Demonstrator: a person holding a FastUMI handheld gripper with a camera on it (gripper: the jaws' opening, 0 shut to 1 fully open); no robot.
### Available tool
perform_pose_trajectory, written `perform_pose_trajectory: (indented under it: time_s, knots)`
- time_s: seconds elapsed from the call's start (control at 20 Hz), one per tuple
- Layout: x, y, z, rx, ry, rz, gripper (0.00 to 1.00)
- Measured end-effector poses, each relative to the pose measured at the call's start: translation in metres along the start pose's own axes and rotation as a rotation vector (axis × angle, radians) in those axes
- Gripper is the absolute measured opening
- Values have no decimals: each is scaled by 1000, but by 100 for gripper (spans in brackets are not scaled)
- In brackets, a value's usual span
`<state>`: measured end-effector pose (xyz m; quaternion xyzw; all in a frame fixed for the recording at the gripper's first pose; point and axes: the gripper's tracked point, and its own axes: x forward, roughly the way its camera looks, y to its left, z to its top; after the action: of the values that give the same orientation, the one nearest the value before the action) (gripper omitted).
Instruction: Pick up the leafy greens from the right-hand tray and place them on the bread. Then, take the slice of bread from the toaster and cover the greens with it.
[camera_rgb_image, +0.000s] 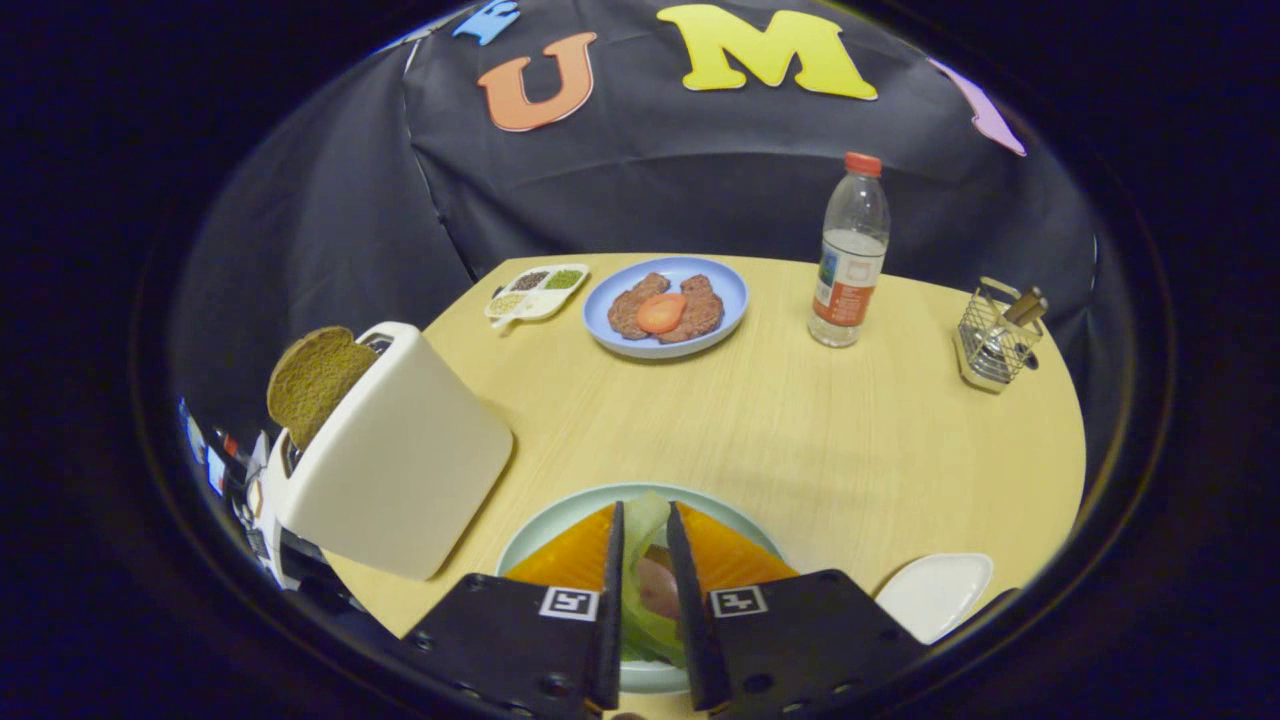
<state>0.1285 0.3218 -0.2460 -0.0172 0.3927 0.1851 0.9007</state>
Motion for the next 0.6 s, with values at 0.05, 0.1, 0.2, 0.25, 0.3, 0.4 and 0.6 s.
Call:
perform_pose_trajectory:
  time_s: [0.05,0.1,0.2,0.25,0.3,0.4,0.6]
  knots:
    - [-6,-4,3,-6,-10,-25,37]
    - [-12,-4,6,-11,-29,-40,49]
    - [-30,-7,15,-37,-65,-87,72]
    - [-39,-7,21,-49,-84,-105,83]
    - [-50,-2,27,-53,-101,-114,95]
    - [-74,17,40,-32,-134,-101,97]
    - [-117,73,66,-9,-166,-53,97]
